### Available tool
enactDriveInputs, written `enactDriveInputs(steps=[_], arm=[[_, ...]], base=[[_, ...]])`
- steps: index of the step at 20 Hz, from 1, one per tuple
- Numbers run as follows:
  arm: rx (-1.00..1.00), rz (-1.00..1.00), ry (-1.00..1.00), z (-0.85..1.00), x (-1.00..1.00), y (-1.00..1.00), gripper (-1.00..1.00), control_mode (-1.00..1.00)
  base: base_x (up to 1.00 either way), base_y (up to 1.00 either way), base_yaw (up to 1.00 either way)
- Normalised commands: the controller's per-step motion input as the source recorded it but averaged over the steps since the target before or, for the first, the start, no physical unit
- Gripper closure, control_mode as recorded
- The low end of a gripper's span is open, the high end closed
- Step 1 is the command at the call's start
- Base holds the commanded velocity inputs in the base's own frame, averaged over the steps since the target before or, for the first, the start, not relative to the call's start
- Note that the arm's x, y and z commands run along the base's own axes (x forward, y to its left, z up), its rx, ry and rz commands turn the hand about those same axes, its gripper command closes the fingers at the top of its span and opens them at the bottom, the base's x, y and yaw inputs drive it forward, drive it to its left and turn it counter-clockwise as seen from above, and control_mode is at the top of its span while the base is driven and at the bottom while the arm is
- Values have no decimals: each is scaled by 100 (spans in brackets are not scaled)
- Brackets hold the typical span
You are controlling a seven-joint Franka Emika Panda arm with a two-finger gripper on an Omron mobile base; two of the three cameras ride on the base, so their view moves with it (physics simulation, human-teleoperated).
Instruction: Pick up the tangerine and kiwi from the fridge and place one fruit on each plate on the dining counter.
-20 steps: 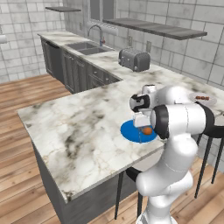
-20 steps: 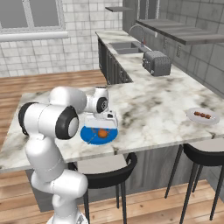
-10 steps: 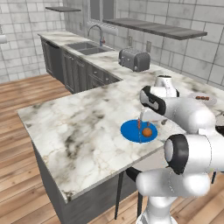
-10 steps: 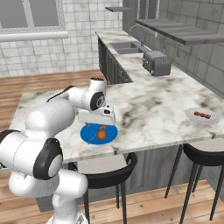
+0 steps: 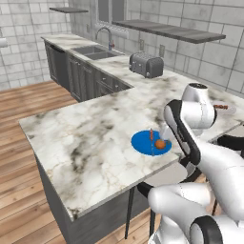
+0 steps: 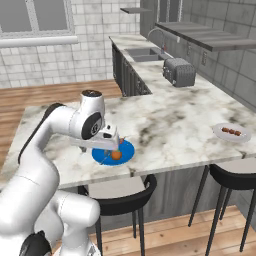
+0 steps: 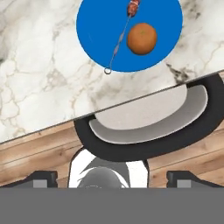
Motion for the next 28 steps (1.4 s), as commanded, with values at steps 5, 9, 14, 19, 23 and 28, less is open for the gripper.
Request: enactDriveInputs(steps=[5,9,14,19,23,28], arm=[[0,0,-14,39,-100,39,-100,-100],[0,0,-3,32,-97,27,-100,-100],[0,0,-2,36,-66,6,-100,-100],[0,0,-4,65,-34,0,-100,-100],[0,0,-2,13,-4,0,-100,-100],[0,0,0,0,0,0,-100,-100]], base=[[0,0,0],[0,0,0],[0,0,0],[0,0,0],[0,0,0],[0,0,0]])
